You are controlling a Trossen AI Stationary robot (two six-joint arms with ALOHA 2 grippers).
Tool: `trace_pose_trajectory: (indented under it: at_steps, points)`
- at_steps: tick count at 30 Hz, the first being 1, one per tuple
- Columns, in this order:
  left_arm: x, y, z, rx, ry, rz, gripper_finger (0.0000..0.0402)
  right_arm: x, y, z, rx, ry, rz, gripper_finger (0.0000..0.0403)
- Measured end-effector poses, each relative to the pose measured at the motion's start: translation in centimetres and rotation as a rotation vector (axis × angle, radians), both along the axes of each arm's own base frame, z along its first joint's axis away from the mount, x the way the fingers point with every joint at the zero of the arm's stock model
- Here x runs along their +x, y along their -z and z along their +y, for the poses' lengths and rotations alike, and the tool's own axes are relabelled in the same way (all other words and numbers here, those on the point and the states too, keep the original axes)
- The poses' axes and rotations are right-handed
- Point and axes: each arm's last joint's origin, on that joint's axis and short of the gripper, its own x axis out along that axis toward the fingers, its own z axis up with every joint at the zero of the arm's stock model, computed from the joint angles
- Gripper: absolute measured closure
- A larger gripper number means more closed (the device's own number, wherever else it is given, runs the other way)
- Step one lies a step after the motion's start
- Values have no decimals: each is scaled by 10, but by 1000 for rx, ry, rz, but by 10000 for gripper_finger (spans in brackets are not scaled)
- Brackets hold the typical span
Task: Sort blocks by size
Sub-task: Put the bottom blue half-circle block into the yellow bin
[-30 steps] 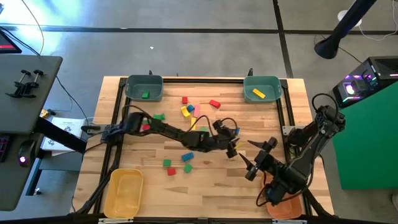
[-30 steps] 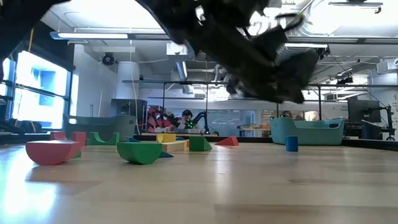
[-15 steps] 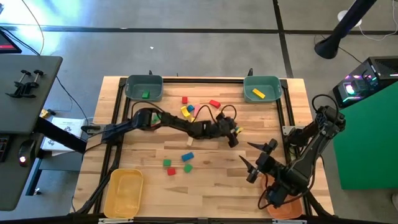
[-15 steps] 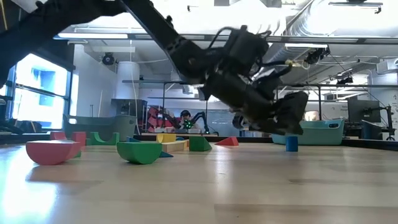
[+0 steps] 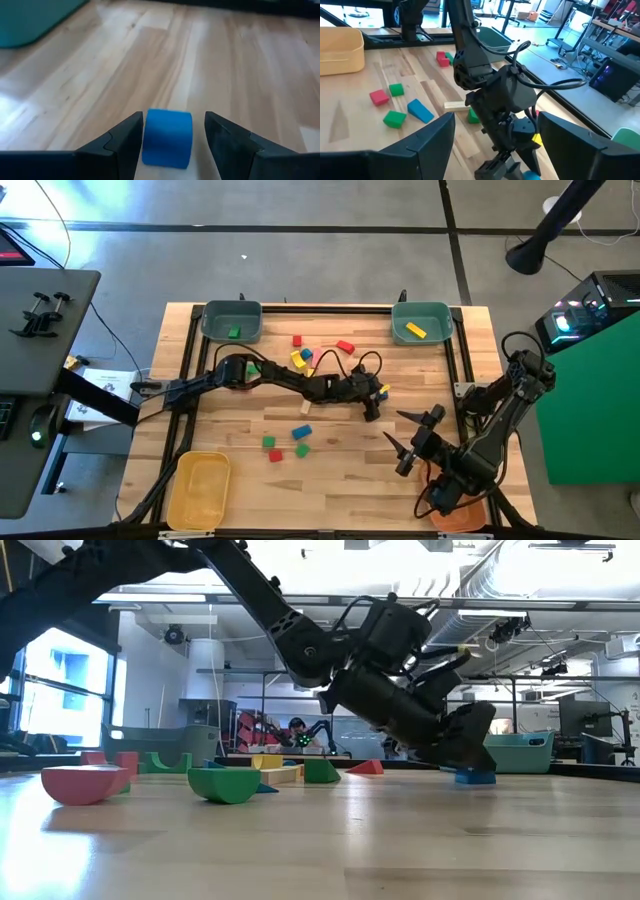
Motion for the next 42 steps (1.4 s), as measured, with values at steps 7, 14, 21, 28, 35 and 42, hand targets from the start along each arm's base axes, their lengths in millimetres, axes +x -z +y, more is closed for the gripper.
trace_pose_trajectory:
  at_steps: [7, 14, 21, 28, 35, 42]
  points:
    - [0, 1, 4, -29, 74, 16, 205, 0, 0, 0, 4, 0, -1, 121]
    - [-1, 2, 16, -118, 43, -6, 245, 0, 0, 0, -3, -4, 5, 121]
    - [2, 21, 12, -126, 39, -35, 284, 1, 0, 1, -25, -18, 22, 121]
    - [0, 10, -3, -33, 48, 30, 288, 1, 0, 1, -35, -23, 30, 121]
    - [-13, -34, -30, 187, 2, 166, 290, 1, 0, 2, -32, -24, 30, 121]
    - [-35, -96, -67, 364, -98, 206, 290, 0, 1, 2, -65, -30, 28, 121]
